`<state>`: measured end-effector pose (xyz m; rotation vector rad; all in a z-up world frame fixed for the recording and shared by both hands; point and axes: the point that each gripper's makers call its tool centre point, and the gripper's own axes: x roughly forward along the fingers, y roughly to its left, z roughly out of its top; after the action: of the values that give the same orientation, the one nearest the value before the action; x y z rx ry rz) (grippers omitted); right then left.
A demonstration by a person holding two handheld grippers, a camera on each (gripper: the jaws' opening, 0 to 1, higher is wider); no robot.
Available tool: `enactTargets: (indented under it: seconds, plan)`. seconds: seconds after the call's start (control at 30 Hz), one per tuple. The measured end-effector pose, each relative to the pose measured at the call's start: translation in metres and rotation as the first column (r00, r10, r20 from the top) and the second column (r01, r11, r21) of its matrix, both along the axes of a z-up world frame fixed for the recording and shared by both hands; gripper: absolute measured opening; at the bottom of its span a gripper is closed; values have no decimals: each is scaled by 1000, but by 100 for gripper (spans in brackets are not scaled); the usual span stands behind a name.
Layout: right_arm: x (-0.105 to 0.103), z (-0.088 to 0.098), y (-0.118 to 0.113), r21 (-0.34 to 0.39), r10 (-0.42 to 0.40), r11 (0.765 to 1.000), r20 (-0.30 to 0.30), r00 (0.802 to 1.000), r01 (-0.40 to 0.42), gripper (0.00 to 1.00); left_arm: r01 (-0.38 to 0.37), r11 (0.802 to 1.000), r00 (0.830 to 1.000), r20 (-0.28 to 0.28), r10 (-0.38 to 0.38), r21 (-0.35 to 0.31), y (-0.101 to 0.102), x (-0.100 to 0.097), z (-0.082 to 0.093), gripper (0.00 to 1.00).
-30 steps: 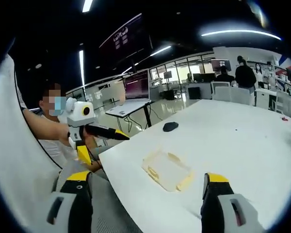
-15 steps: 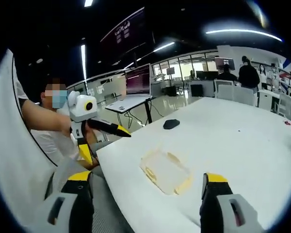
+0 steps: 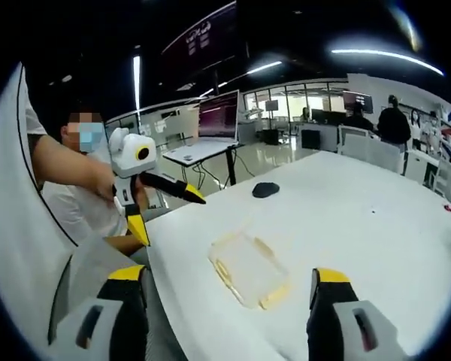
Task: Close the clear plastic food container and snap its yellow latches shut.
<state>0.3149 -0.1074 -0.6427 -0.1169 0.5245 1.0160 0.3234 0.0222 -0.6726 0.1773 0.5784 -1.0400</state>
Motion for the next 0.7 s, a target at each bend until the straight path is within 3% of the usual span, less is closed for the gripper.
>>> enactTargets:
  seconds: [0.13,0.3,0.53,0.7]
  plan:
    - [3,-3,2,-34,39,999,27,999,-38,88,58,996,998,22,-60,61,2,0,-4,88]
    - [6,-5,4,-48,49,998,44,998,-47,87,93,992,995,27,-95,84,2,1,-6,88]
    - [13,-16,1,-78,43,996,19,999,-41,83,118,988,993,17,-120,99,7,9,-10,89]
    - [16,-24,-7,-150,75,986,38,996,-69,78,147,979,988,28,-152,142,10,16,-16,87]
